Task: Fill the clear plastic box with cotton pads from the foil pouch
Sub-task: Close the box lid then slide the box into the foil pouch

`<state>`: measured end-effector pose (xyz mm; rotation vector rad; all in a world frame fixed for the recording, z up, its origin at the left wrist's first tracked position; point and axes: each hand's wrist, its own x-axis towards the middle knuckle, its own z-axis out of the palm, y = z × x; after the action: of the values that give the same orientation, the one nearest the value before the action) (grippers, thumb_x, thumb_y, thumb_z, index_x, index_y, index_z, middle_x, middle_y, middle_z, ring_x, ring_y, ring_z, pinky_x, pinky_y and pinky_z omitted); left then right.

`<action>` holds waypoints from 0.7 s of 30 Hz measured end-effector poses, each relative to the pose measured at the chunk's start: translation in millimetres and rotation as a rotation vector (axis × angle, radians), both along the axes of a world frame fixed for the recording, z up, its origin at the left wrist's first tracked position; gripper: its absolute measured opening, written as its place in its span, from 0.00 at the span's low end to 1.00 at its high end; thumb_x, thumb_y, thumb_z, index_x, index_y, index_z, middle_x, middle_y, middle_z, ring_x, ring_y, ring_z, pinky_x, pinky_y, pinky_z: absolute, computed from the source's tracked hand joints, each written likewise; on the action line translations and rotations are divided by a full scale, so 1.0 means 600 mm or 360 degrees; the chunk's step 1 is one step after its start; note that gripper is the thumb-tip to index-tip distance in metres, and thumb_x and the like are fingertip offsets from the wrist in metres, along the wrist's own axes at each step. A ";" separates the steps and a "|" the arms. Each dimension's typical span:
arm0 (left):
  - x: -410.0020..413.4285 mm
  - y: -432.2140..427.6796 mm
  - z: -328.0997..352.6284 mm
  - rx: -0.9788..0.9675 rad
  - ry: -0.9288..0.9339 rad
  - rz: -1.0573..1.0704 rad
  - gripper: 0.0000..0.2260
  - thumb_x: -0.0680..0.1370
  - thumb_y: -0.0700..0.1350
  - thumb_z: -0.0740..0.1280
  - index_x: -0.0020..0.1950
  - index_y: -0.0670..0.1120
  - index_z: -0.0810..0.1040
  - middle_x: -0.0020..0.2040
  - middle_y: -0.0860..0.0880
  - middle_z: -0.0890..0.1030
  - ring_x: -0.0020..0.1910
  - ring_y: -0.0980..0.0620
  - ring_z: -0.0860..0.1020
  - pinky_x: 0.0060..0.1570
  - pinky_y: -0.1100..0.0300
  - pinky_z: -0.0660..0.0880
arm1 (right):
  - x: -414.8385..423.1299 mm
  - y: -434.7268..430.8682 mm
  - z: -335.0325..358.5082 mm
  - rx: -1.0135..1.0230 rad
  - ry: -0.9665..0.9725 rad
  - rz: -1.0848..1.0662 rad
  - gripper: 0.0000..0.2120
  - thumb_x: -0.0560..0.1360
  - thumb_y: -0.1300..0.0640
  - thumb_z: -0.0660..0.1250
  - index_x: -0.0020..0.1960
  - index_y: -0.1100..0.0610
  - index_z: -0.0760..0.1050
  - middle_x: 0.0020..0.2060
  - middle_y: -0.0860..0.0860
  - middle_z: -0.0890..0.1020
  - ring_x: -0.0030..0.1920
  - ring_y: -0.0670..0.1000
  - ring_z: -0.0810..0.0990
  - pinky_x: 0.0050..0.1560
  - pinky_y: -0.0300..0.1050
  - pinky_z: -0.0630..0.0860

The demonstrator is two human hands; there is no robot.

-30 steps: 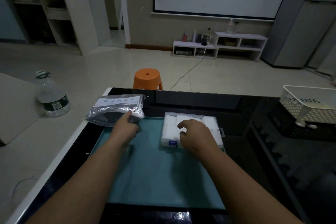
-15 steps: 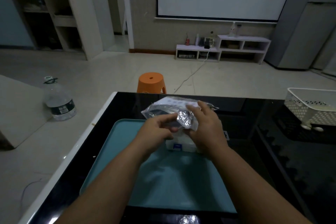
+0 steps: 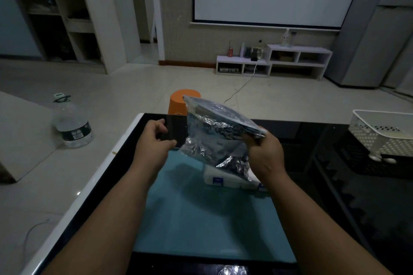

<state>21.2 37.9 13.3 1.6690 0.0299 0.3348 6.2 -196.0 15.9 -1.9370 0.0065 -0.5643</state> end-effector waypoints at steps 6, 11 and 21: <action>0.001 -0.008 -0.007 -0.0211 0.0055 -0.0251 0.13 0.74 0.29 0.64 0.41 0.47 0.70 0.50 0.55 0.79 0.52 0.57 0.75 0.49 0.62 0.69 | 0.006 -0.002 -0.006 0.0216 0.0295 0.0043 0.07 0.80 0.55 0.64 0.44 0.50 0.78 0.41 0.46 0.81 0.45 0.51 0.79 0.44 0.45 0.73; -0.008 -0.014 -0.009 -0.0256 0.0197 -0.0532 0.11 0.76 0.31 0.64 0.42 0.46 0.72 0.42 0.50 0.80 0.40 0.51 0.78 0.38 0.60 0.75 | 0.002 0.000 -0.002 0.0659 0.0462 0.0212 0.09 0.77 0.45 0.66 0.49 0.49 0.80 0.43 0.57 0.85 0.42 0.60 0.84 0.40 0.54 0.81; -0.002 -0.002 -0.008 -0.0408 0.0223 -0.0434 0.26 0.75 0.28 0.65 0.64 0.55 0.77 0.63 0.45 0.77 0.47 0.36 0.83 0.47 0.40 0.79 | -0.005 -0.010 0.005 0.0509 0.0337 0.0314 0.21 0.70 0.75 0.60 0.49 0.51 0.75 0.45 0.58 0.77 0.27 0.50 0.75 0.23 0.40 0.71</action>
<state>19.9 36.6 8.5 1.4176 -0.0483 0.0060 3.4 -201.9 19.1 -1.6530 0.0373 -0.2100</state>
